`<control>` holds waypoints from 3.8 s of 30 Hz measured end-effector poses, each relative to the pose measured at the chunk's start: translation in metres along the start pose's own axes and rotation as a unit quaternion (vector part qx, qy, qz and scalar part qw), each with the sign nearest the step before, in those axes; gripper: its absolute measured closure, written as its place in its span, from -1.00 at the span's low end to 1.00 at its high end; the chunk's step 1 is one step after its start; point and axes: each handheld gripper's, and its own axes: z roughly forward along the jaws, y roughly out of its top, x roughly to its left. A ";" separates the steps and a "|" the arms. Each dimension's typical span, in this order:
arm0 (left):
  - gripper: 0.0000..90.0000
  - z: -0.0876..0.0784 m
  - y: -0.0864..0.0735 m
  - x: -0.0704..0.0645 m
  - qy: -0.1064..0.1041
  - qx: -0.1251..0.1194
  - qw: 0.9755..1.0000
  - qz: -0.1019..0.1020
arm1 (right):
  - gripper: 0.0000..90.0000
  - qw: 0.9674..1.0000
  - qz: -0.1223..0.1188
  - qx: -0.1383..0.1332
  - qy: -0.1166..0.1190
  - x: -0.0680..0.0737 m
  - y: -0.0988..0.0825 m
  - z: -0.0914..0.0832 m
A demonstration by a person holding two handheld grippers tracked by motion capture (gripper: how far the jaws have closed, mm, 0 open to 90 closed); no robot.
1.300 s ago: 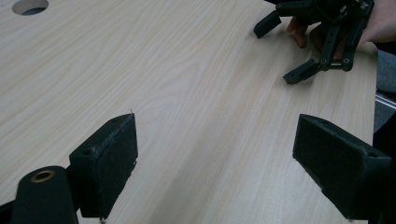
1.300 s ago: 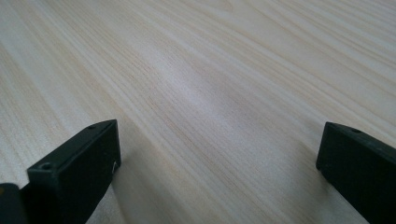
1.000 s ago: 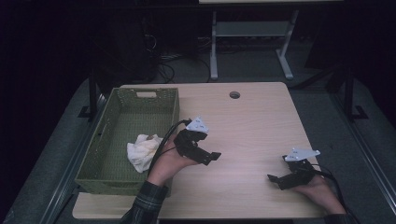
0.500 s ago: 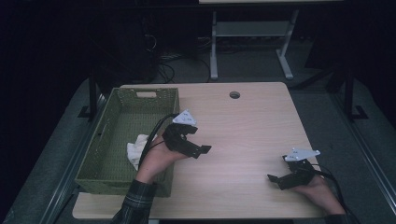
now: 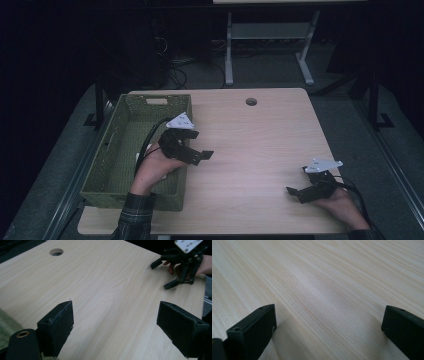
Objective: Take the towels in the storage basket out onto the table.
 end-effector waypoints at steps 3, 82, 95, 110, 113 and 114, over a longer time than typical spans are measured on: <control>-0.70 -0.005 -0.002 0.004 0.005 -0.004 1.000 -0.004 | -1.00 1.000 0.000 0.000 0.000 0.000 0.000 0.000; -0.70 0.012 -0.106 0.094 0.149 0.200 0.961 -0.119 | -1.00 1.000 0.000 0.000 -0.001 0.000 0.000 0.000; -0.70 0.020 -0.113 0.097 0.134 0.225 0.955 -0.137 | -1.00 1.000 0.002 0.001 0.000 0.000 0.000 0.000; 0.26 0.015 -0.105 0.091 0.103 0.237 0.954 -0.152 | -1.00 1.000 0.002 0.001 0.000 0.000 0.000 0.000; 0.41 0.013 -0.104 0.091 0.103 0.240 0.954 -0.149 | -1.00 1.000 0.002 0.001 0.000 0.000 0.000 0.000; 0.43 0.010 -0.102 0.091 0.102 0.233 0.955 -0.155 | -1.00 1.000 0.002 0.002 0.000 0.000 0.000 0.000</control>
